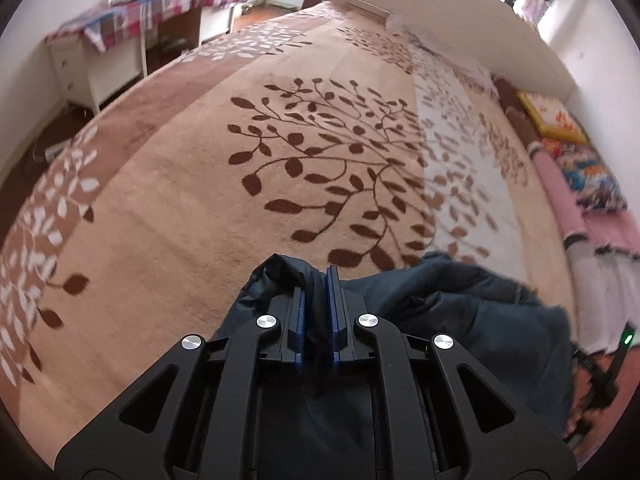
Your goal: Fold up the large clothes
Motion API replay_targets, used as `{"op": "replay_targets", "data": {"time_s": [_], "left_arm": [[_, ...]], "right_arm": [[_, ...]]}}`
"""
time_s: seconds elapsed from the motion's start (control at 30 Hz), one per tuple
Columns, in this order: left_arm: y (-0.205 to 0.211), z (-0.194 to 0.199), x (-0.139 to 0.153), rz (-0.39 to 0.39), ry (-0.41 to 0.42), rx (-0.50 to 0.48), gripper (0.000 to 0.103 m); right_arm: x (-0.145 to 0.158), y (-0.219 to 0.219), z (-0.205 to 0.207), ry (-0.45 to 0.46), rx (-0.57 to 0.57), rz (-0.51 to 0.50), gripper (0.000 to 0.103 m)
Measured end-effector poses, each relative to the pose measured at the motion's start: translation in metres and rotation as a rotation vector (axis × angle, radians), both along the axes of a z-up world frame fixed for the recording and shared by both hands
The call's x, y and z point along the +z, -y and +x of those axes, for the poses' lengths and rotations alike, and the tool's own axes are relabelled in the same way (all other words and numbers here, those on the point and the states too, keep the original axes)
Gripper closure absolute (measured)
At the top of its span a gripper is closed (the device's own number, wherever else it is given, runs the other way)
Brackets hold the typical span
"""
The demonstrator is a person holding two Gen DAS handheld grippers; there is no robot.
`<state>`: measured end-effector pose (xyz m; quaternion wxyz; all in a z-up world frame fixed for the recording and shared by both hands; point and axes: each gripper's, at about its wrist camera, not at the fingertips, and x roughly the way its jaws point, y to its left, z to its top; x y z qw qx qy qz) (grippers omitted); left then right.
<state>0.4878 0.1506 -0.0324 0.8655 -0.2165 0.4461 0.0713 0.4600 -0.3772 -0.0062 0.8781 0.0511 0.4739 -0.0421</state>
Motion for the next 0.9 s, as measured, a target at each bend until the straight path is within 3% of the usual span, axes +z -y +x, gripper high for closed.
{"op": "replay_targets", "data": {"time_s": [0.1,0.17,0.2,0.23,0.3,0.4,0.47,0.7,0.9], "left_arm": [[-0.014,-0.009,0.016,-0.143,0.069,0.025,0.082],[-0.019,-0.013,0.027,-0.199,0.087,0.03,0.076],[-0.021,-0.019,0.036,-0.202,0.111,0.032,0.065],[-0.023,-0.027,0.047,-0.167,0.155,0.043,0.045],[-0.024,-0.036,0.062,-0.093,0.218,0.063,0.034],[-0.031,-0.052,0.075,-0.069,0.224,0.08,0.034],[-0.033,-0.076,0.081,-0.089,0.226,0.045,0.034],[-0.02,-0.192,0.07,-0.068,0.167,-0.098,0.034],[-0.013,-0.277,0.022,-0.226,0.065,-0.068,0.033]], "right_arm": [[0.019,0.011,-0.01,0.047,-0.012,0.069,0.101],[0.033,0.022,-0.018,0.049,-0.024,0.139,0.101],[0.04,0.028,-0.023,0.051,-0.025,0.176,0.101],[0.048,0.035,-0.033,0.065,-0.018,0.209,0.101],[0.056,0.039,-0.043,0.07,-0.006,0.202,0.101],[0.066,0.047,-0.065,0.09,-0.031,0.201,0.024],[0.074,0.048,-0.088,0.132,-0.016,0.241,0.025],[0.052,0.054,-0.195,0.08,-0.019,0.324,0.024],[0.003,0.052,-0.266,-0.025,-0.06,0.417,0.024]]}}
